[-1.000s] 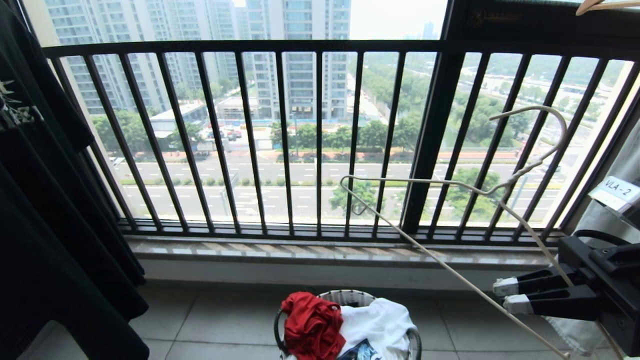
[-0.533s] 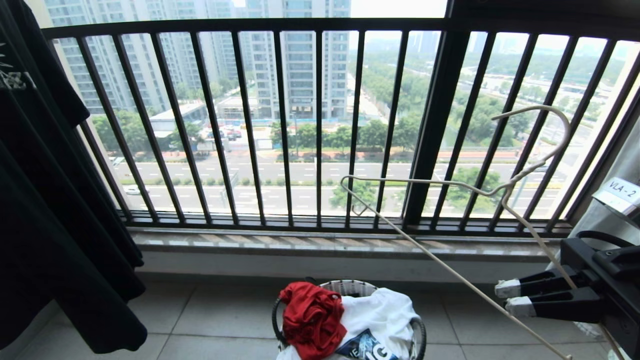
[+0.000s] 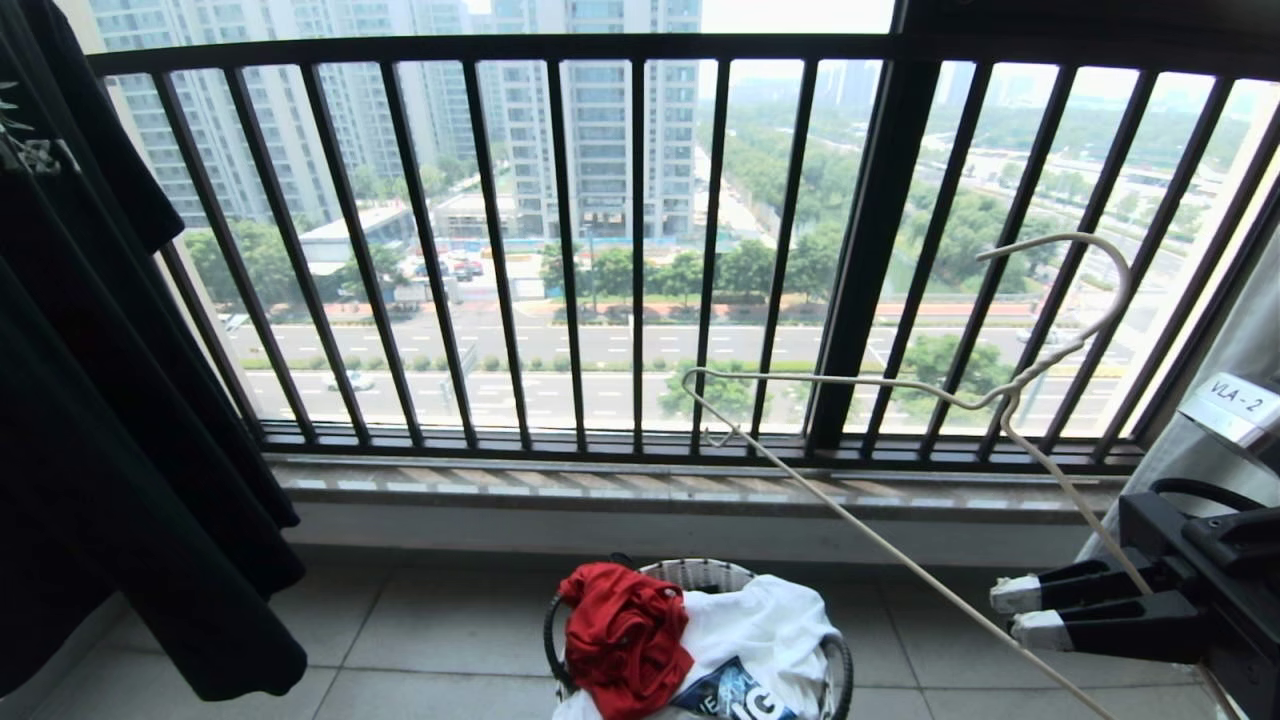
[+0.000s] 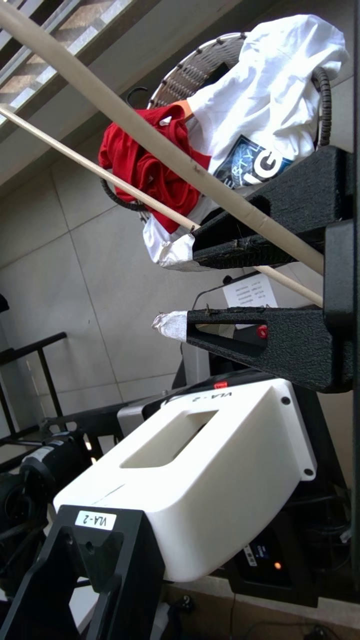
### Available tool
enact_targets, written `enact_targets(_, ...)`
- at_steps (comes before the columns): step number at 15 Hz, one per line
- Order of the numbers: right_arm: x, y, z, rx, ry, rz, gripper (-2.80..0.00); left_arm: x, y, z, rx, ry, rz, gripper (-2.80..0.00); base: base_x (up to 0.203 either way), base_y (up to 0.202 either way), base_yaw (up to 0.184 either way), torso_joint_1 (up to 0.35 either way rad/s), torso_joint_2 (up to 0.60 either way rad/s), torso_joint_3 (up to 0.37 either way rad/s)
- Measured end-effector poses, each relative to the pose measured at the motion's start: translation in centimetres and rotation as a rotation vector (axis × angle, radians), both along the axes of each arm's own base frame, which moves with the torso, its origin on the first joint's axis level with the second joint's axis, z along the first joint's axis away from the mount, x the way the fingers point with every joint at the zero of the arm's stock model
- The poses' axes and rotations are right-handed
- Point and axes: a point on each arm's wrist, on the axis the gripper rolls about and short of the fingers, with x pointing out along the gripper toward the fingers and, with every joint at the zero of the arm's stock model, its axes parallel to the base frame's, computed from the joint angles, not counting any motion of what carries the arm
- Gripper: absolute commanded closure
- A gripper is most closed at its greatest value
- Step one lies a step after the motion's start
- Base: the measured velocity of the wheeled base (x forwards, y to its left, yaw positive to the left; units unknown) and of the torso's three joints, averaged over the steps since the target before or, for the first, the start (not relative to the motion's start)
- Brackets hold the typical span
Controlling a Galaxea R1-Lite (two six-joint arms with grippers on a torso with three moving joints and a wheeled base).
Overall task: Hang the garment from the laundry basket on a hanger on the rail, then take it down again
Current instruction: Pick up clothes from the basket
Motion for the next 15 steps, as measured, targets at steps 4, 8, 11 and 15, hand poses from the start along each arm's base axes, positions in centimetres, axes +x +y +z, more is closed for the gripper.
enact_targets(4, -0.01, -0.05, -0.05, 0.0, 0.0, -0.002, 0.0, 0.0, 0.0, 0.0, 0.0, 0.0, 0.0, 0.0, 0.0, 0.0, 0.0, 0.0, 0.0, 0.0)
enact_targets(8, -0.03, -0.08, -0.06, 0.0, -0.001, -0.004, 0.0, 0.0, 0.0, 0.0, 0.0, 0.0, 0.0, 0.0, 0.0, 0.0, 0.0, 0.0, 0.0, 0.0)
enact_targets(11, 0.25, -0.09, 0.17, 0.002, -0.036, -0.006, 0.0, 0.0, 0.0, 0.0, 0.0, 0.0, 0.0, 0.0, 0.0, 0.0, 0.0, 0.0, 0.0, 0.0)
enact_targets(15, 0.18, -0.26, 0.04, 0.003, -0.064, -0.016, 0.0, 0.0, 0.0, 0.0, 0.0, 0.0, 0.0, 0.0, 0.0, 0.0, 0.0, 0.0, 0.0, 0.0)
